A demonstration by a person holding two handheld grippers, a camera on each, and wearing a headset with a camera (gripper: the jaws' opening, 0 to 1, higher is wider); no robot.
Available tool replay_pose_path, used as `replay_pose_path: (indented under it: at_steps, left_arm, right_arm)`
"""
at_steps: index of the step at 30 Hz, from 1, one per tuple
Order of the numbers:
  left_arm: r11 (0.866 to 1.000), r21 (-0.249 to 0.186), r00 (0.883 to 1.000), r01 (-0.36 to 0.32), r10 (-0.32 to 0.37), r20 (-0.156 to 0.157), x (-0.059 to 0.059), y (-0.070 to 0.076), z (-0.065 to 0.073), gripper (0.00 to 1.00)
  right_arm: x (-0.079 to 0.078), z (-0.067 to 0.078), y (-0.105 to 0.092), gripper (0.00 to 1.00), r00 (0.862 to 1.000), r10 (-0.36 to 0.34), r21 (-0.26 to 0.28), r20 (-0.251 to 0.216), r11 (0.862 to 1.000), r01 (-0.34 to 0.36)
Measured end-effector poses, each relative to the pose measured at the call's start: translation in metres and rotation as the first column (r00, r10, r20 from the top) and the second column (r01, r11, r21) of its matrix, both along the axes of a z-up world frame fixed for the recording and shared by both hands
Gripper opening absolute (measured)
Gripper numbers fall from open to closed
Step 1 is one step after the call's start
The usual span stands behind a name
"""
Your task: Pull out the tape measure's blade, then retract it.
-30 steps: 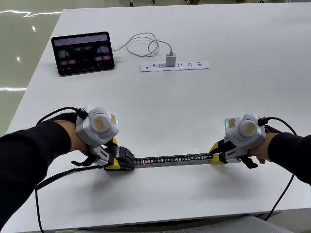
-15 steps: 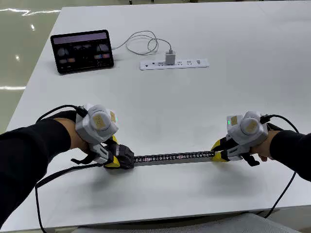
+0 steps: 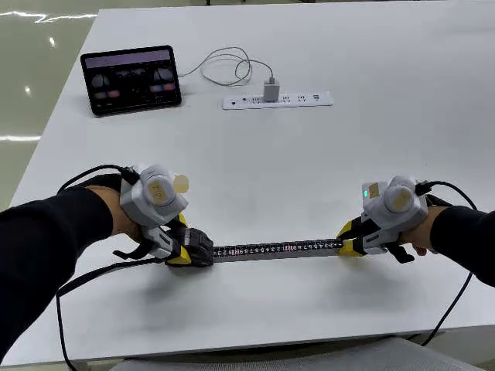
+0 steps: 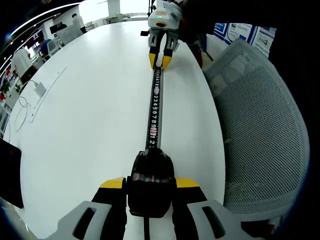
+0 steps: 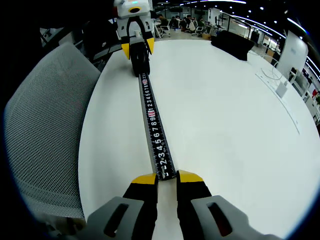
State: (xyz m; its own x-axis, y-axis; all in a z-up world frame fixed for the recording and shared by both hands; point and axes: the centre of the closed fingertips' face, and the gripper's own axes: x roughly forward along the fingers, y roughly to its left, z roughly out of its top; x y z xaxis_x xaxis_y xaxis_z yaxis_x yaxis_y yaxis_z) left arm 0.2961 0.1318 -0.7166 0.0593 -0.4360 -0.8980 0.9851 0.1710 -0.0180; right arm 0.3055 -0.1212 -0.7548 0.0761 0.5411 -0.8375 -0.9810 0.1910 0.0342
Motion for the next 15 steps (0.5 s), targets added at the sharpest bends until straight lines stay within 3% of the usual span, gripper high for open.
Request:
replay_pose_path:
  at_steps: [15]
  left_arm:
    - [1.0,-0.006,1.0,-0.005,0.005,0.007,-0.0008,-0.0006,0.0008,0.31]
  right_arm:
    - [-0.0036,0.0023,0.0026,0.09,1.0,0.022,-0.021,-0.008,1.0,-0.022]
